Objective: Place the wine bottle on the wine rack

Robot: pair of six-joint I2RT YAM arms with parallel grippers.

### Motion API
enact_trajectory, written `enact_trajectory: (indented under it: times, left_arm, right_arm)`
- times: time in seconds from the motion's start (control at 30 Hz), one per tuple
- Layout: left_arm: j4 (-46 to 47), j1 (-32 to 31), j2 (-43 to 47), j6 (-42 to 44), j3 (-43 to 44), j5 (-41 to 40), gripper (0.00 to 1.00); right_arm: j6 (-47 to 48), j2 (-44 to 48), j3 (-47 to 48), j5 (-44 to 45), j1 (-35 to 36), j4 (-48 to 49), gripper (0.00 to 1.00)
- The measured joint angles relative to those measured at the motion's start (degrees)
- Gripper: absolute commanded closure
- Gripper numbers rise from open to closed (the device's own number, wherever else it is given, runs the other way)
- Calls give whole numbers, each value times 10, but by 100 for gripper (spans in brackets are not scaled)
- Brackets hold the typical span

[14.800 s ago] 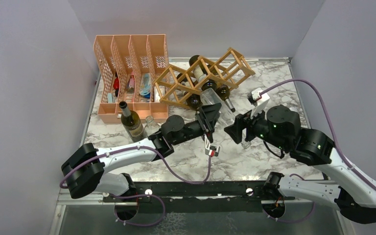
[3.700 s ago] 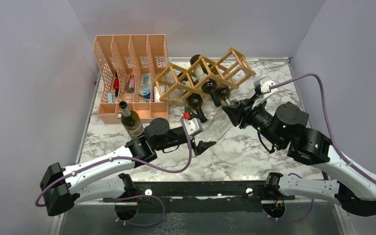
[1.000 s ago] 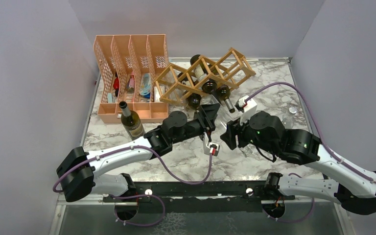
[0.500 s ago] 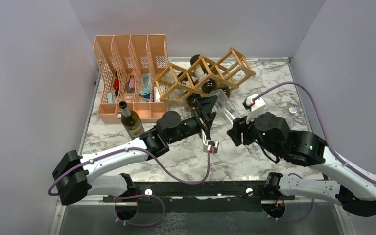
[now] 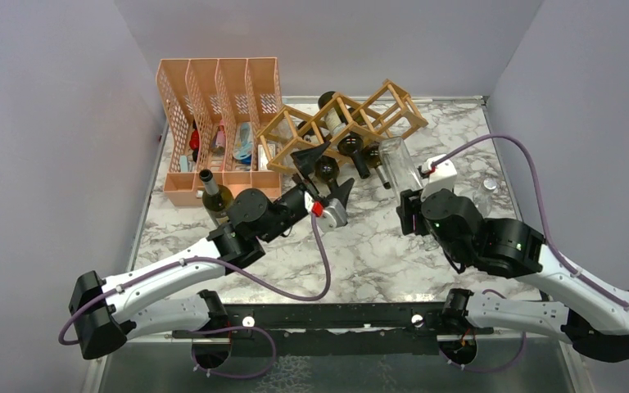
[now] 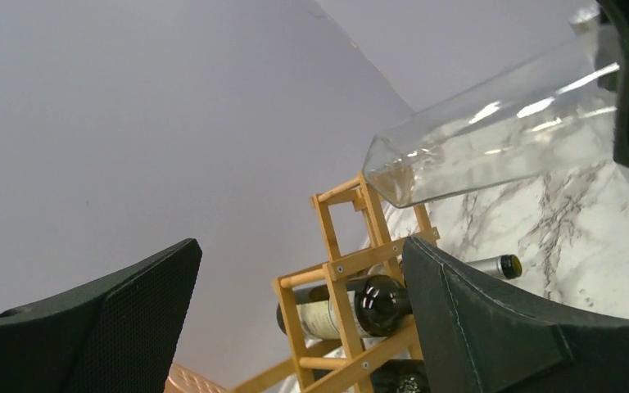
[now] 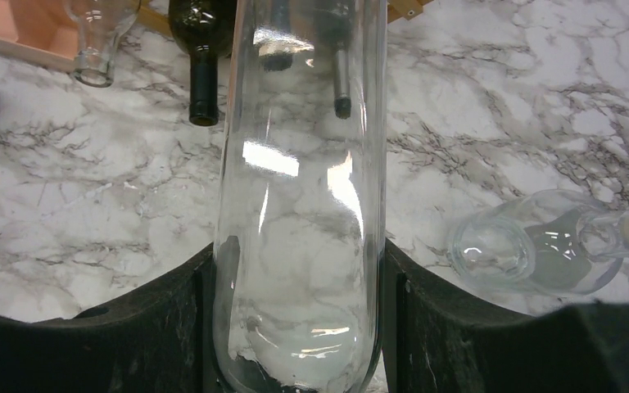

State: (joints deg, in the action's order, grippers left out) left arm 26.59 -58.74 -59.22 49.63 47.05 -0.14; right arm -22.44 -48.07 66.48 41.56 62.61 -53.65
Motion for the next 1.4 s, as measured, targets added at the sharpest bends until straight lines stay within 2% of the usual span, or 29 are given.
enact_trajectory:
  times: [0.2,0.33,0.43,0.6,0.7,1.07,1.4]
  left_arm:
    - [3,0,19,-103,2,-66,1]
    - [3,0,26,-159,2,-97,1]
    - [3,0,31,-196,2,-116,1]
    - [3,0,44,-248,2,-144,1]
    - [3,0,52,-282,2,-160,1]
    - [-55,0,87,-416,2,-173,1]
    - [-112,0,111,-443,2,-174,1]
  right_arm:
    - [16,-47,-2,14,-2,12,99]
    - [33,-71,-21,0,-30,40,99]
    - [56,-77,-41,-37,-96,68,99]
    - [93,-86,-75,-124,-247,117,99]
    - [106,-106,-88,-163,-304,138,99]
    - [132,-197,-94,-248,-372,220,99]
    - [150,-243,-94,-286,-424,262,99]
